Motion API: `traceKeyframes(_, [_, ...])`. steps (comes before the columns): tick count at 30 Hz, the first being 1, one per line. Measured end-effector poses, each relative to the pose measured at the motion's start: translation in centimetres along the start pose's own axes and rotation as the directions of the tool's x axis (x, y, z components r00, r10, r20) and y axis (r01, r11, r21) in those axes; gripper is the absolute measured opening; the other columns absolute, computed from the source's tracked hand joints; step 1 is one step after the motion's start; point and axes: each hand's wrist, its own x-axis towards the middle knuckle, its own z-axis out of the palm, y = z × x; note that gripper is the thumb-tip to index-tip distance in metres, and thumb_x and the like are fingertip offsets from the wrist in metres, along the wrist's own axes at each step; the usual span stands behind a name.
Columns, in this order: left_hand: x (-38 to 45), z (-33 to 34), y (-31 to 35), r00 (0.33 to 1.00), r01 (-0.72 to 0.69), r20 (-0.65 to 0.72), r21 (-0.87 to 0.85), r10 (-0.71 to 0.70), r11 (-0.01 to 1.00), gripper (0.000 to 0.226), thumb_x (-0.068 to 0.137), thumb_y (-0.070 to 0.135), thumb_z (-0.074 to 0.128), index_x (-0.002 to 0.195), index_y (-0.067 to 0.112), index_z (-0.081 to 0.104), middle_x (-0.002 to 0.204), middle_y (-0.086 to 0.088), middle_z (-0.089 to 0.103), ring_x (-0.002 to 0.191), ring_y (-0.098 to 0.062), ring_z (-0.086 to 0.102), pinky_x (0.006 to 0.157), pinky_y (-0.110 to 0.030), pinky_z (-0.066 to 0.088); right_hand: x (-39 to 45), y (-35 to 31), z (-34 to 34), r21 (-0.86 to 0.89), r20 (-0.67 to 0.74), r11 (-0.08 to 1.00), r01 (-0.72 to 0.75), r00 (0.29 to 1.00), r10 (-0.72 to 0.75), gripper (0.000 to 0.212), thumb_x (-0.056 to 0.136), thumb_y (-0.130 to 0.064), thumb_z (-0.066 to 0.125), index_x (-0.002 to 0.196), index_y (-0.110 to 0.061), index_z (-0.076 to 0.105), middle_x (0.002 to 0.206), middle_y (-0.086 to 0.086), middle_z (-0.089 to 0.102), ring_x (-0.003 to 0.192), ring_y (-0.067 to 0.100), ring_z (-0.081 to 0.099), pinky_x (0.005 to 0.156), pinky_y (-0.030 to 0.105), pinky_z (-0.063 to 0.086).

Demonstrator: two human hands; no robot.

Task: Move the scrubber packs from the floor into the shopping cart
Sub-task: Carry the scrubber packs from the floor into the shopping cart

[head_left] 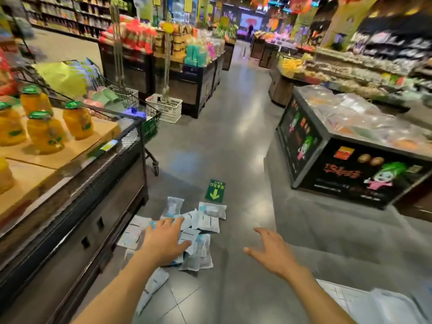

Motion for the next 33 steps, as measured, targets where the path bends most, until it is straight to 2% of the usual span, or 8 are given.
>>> traceKeyframes(6, [11.4, 0.1, 0.7, 0.999, -0.007, 0.049, -0.023, 0.008, 1.0, 0.081, 0.093, 0.071, 0.042, 0.159, 0.031, 0.02, 0.162, -0.001, 0.034, 0.145, -0.031, 0.037, 0.116, -0.05, 0.035, 10.9, 2.2, -1.1, 0.043, 0.045, 0.997, -0.063, 0.997, 0.061, 0.082, 0.091, -0.067, 0.057, 0.156, -0.024, 0.033, 0.162, 0.001, 0.036, 0.148, 0.026, 0.035, 0.117, 0.038, 0.035])
traceKeyframes(11, [22.3, 3.4, -0.4, 0.984, 0.104, 0.15, -0.052, -0.095, 0.993, 0.081, 0.094, 0.069, 0.043, 0.16, 0.029, 0.018, 0.163, -0.002, 0.033, 0.149, -0.03, 0.032, 0.116, -0.052, 0.033, 23.6, 4.4, 1.6, 0.072, 0.154, 0.993, -0.089, 0.985, 0.077, 0.083, 0.09, -0.067, 0.059, 0.156, -0.024, 0.033, 0.16, 0.002, 0.038, 0.147, 0.026, 0.036, 0.116, 0.04, 0.036])
traceKeyframes(14, [29.5, 7.3, -1.7, 0.967, 0.176, 0.192, -0.047, -0.164, 0.983, 0.079, 0.094, 0.068, 0.043, 0.159, 0.029, 0.019, 0.16, -0.003, 0.038, 0.144, -0.03, 0.038, 0.114, -0.049, 0.036, 32.3, 5.6, 5.1, 0.115, 0.205, 0.988, -0.103, 0.976, 0.078, 0.081, 0.09, -0.066, 0.06, 0.155, -0.024, 0.034, 0.159, 0.001, 0.04, 0.146, 0.026, 0.037, 0.117, 0.037, 0.034])
traceKeyframes(18, [40.5, 16.0, -4.1, 0.953, 0.212, 0.232, -0.055, -0.194, 0.976, 0.08, 0.094, 0.069, 0.045, 0.159, 0.029, 0.022, 0.159, -0.005, 0.039, 0.144, -0.031, 0.038, 0.116, -0.049, 0.034, 43.7, 7.8, 13.7, 0.147, 0.263, 0.98, -0.131, 0.961, 0.089, 0.08, 0.092, -0.063, 0.06, 0.156, -0.024, 0.033, 0.158, 0.002, 0.04, 0.145, 0.026, 0.037, 0.117, 0.035, 0.031])
traceKeyframes(23, [52.3, 30.3, -7.6, 0.951, 0.185, 0.269, -0.088, -0.155, 0.979, 0.079, 0.094, 0.065, 0.051, 0.158, 0.027, 0.026, 0.157, -0.006, 0.042, 0.141, -0.032, 0.043, 0.114, -0.049, 0.038, 55.2, 9.6, 28.3, 0.162, 0.315, 0.974, -0.158, 0.944, 0.101, 0.072, 0.092, -0.059, 0.062, 0.151, -0.027, 0.038, 0.151, 0.004, 0.048, 0.142, 0.028, 0.042, 0.114, 0.037, 0.034])
traceKeyframes(28, [58.5, 43.1, -10.5, 0.935, 0.214, 0.32, -0.162, -0.154, 0.963, 0.075, 0.094, 0.058, 0.058, 0.155, 0.024, 0.031, 0.154, -0.01, 0.042, 0.14, -0.034, 0.043, 0.113, -0.048, 0.04, 61.0, 10.6, 41.3, 0.198, 0.35, 0.959, -0.203, 0.929, 0.124, 0.072, 0.092, -0.061, 0.06, 0.152, -0.032, 0.034, 0.156, -0.001, 0.044, 0.144, 0.026, 0.04, 0.113, 0.043, 0.033])
traceKeyframes(33, [61.7, 53.1, -12.8, 0.907, 0.288, 0.372, -0.211, -0.195, 0.934, 0.07, 0.094, 0.053, 0.062, 0.149, 0.017, 0.037, 0.147, -0.011, 0.049, 0.133, -0.034, 0.049, 0.107, -0.048, 0.045, 63.8, 10.9, 52.1, 0.229, 0.394, 0.934, -0.274, 0.904, 0.169, 0.074, 0.09, -0.064, 0.059, 0.152, -0.032, 0.033, 0.155, 0.0, 0.045, 0.142, 0.026, 0.042, 0.109, 0.048, 0.035])
